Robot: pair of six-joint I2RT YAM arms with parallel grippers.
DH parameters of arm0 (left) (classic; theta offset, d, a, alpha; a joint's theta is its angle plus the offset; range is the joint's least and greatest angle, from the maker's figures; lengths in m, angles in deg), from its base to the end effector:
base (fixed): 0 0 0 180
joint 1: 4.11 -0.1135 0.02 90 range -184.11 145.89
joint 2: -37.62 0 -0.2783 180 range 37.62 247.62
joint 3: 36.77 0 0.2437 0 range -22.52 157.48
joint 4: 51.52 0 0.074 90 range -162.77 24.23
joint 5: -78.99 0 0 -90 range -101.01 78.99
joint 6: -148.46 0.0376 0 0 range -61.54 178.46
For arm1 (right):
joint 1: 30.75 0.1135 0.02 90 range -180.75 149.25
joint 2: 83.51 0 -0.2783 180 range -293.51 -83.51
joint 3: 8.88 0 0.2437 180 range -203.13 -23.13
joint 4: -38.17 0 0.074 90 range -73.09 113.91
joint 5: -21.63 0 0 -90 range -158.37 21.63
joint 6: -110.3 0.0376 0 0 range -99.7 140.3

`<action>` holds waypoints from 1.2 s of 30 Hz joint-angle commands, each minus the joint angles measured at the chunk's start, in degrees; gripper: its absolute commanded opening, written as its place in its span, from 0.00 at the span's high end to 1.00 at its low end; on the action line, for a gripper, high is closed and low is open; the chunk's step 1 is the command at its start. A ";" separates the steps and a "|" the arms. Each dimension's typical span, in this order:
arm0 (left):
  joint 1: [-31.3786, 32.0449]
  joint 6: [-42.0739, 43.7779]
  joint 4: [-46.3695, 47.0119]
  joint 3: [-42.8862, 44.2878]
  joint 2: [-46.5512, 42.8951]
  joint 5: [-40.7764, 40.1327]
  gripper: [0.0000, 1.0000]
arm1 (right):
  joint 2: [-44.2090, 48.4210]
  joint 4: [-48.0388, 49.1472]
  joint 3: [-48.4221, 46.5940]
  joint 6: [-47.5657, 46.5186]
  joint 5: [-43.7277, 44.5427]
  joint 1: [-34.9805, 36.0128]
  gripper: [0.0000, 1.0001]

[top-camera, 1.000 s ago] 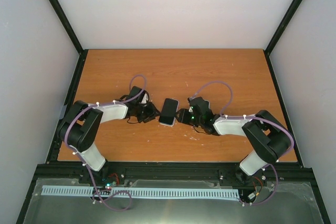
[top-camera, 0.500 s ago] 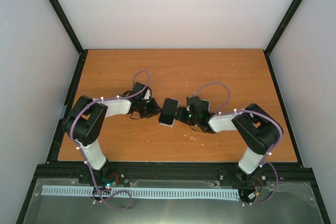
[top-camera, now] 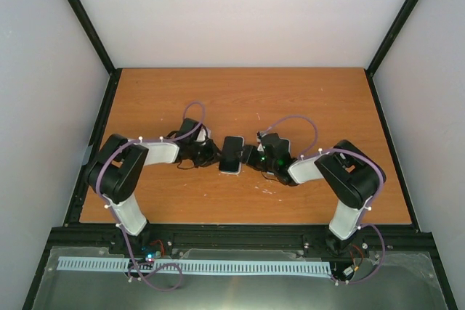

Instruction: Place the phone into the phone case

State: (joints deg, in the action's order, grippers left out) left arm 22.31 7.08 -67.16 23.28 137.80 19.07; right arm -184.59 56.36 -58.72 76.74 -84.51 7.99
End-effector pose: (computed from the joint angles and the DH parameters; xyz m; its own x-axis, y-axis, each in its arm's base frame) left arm 0.2741 -0.1572 0.1423 -0.9602 -0.2778 -0.0273 -0.1806 0.6928 -0.6981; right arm 0.2418 0.2074 0.1365 -0.8875 0.3142 -0.3370 -0.0783 0.6180 0.7823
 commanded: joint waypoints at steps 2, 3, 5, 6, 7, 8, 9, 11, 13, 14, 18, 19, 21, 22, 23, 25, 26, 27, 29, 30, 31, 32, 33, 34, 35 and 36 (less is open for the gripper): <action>0.48 -2.04 0.21 -2.76 -2.82 3.25 0.76 | 2.37 12.74 0.79 2.26 -6.49 0.26 0.51; 0.48 -2.21 0.18 -2.94 -3.14 3.23 0.74 | 1.95 13.38 0.79 2.67 -7.17 0.28 0.51; 0.44 -2.34 0.17 -2.99 -3.45 3.43 0.72 | 0.77 15.51 1.15 3.98 -8.41 0.28 0.51; 0.47 -2.42 0.24 -2.99 -3.66 3.66 0.71 | 0.02 17.09 1.56 4.84 -8.99 0.28 0.51; 0.48 -2.52 0.32 -3.13 -3.89 3.78 0.71 | -0.74 18.65 1.95 5.69 -9.38 0.28 0.51; 0.48 -2.57 0.22 -3.22 -4.12 3.72 0.70 | -1.67 20.38 2.51 6.64 -9.78 0.36 0.52; 0.48 -2.70 -0.18 -3.35 -4.38 3.50 0.70 | -2.44 22.24 3.04 7.63 -9.98 0.33 0.53; 0.48 -2.66 -0.36 -3.74 -4.90 3.19 0.68 | -3.99 25.29 3.66 9.29 -10.98 0.30 0.53; 0.48 -2.60 -0.32 -4.20 -5.32 3.14 0.68 | -5.19 26.97 3.69 9.92 -12.34 0.32 0.53; 0.46 -2.54 -0.29 -4.34 -5.54 3.14 0.68 | -5.69 27.53 3.73 10.25 -12.90 0.35 0.54; 0.48 -2.52 0.09 -4.71 -6.04 3.24 0.68 | -6.69 26.76 3.94 9.79 -14.10 0.35 0.61; 0.47 -2.44 0.03 -4.68 -6.05 3.23 0.68 | -6.69 26.04 3.86 9.41 -14.24 0.33 0.65; 0.47 -2.42 -0.01 -4.75 -6.04 3.38 0.68 | -6.42 24.02 3.71 8.40 -14.31 0.33 0.70; 0.48 -2.46 0.03 -4.86 -6.17 3.44 0.68 | -6.17 22.50 3.46 7.66 -14.23 0.30 0.72; 0.48 -2.52 0.10 -4.98 -6.26 3.64 0.68 | -5.84 20.64 3.17 6.87 -13.88 0.31 0.74; 0.48 -2.80 0.73 -5.33 -6.90 4.14 0.67 | -5.11 16.61 2.60 5.32 -12.81 0.30 0.78; 0.46 -3.06 1.22 -5.56 -7.16 4.64 0.66 | -4.95 15.09 2.44 4.83 -12.23 0.30 0.79; 0.48 -3.30 1.74 -5.81 -7.51 5.13 0.64 | -5.03 14.31 2.38 4.53 -11.93 0.33 0.80; 0.48 -3.87 2.67 -6.26 -8.30 6.38 0.63 | -5.65 14.56 2.32 4.72 -12.12 0.37 0.83; 0.47 -4.01 2.85 -6.37 -8.57 6.69 0.62 | -6.02 14.96 2.36 4.99 -12.29 0.37 0.85; 0.47 -4.27 3.00 -6.56 -8.86 6.95 0.62 | -6.35 15.41 2.52 5.25 -12.41 0.31 0.86; 0.48 -4.40 3.00 -6.78 -9.24 7.06 0.61 | -6.53 15.83 2.72 5.53 -12.45 0.33 0.88; 0.48 -4.52 3.00 -7.01 -9.73 7.15 0.60 | -6.53 16.36 3.03 5.80 -12.32 0.29 0.89; 0.48 -4.60 2.91 -7.41 -10.31 7.13 0.57 | -6.32 16.80 3.39 6.09 -12.27 0.28 0.90; 0.40 -4.61 2.84 -7.75 -11.14 7.05 0.55 | -5.81 17.18 3.64 6.09 -12.25 0.28 0.91; 0.37 -4.63 2.90 -8.46 -12.24 6.97 0.53 | -5.26 17.28 3.90 5.94 -12.26 0.28 0.92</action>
State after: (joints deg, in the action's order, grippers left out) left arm 22.33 3.56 -66.59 15.68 129.80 22.46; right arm -191.12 73.10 -55.29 83.26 -96.29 7.64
